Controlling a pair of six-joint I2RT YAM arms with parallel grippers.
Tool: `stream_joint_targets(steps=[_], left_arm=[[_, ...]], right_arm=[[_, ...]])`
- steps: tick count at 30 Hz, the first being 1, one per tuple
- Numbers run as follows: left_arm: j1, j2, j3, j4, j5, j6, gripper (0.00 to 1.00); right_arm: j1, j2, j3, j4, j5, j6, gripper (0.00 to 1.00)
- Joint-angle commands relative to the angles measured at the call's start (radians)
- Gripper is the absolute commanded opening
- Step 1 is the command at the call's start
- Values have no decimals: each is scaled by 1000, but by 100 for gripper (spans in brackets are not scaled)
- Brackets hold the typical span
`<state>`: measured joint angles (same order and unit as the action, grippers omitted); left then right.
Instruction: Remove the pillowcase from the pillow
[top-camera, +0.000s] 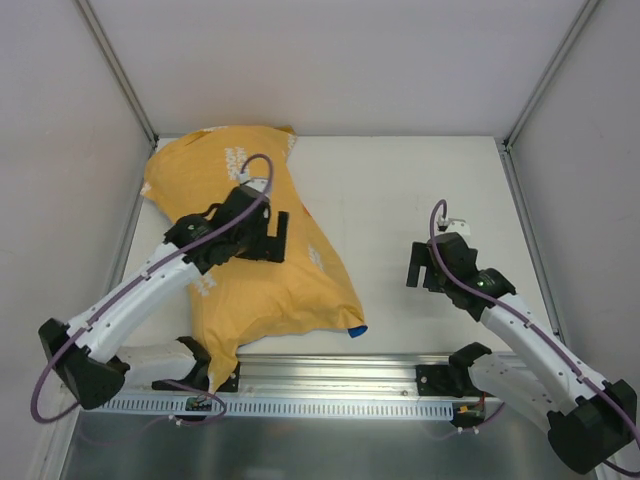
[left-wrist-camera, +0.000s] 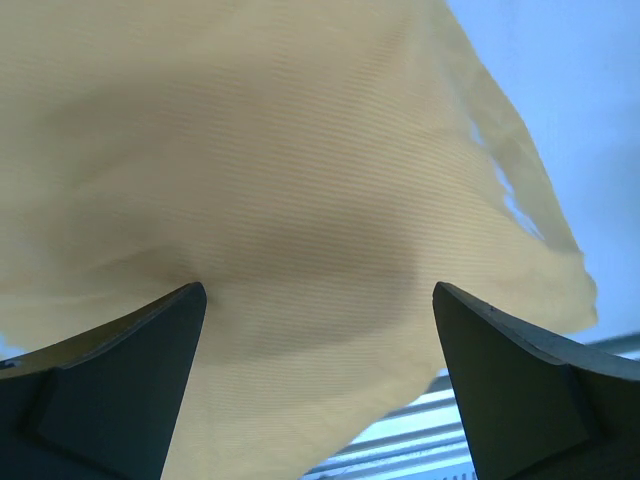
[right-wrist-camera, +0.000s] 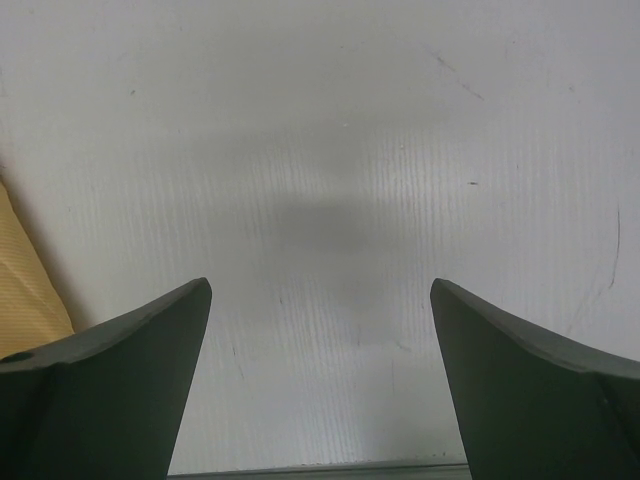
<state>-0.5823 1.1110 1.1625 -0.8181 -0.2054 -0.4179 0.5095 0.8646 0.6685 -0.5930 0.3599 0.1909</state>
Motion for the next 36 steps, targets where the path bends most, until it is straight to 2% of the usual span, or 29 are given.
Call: stream_joint_targets(steps=[1,4,6,10,14,17,18,22,24,27,31,32,33,35,36], left_arm=[[-271,104,113,-53,-187,36,99],[-397,254,209,-82,-256,33,99],[-410,286,255,-90,-259,28,99],[-407,291,270,-92,-308,25,99],[-309,234,246,-105,-269,-10,99],[-165,152,200,-104,-214,-47,99],[-93,132,191,-104,-178,-53,99],[48,24,157,-104,-122,-65,99],[103,-14,149,-107,-98,-67,99],[128,-42,143,-108,-86,-68,99],[134,-72,132,-116,-69,-73,99],[134,-79,131,-119,-72,-73,99],[136,-82,128,-122,-77,-74,99],[139,-91,123,-128,-88,-75,99],[139,-94,123,-133,-91,-76,99]], right_arm=[[4,11,-9,30,-4,27,96],[6,24,2,6,31,60,96],[4,19,9,-5,34,67,96],[12,-12,8,33,-68,61,96],[84,-36,-18,148,-185,62,96],[216,-7,-14,271,-242,81,96],[295,13,-6,341,-272,82,96],[506,178,45,485,-306,81,96],[604,325,98,513,-280,96,96],[679,506,140,548,-265,128,96],[722,629,171,587,-263,199,99],[727,639,171,599,-262,215,95],[735,646,169,617,-248,222,80],[735,645,169,613,-231,239,55],[735,639,171,580,-187,242,20]])
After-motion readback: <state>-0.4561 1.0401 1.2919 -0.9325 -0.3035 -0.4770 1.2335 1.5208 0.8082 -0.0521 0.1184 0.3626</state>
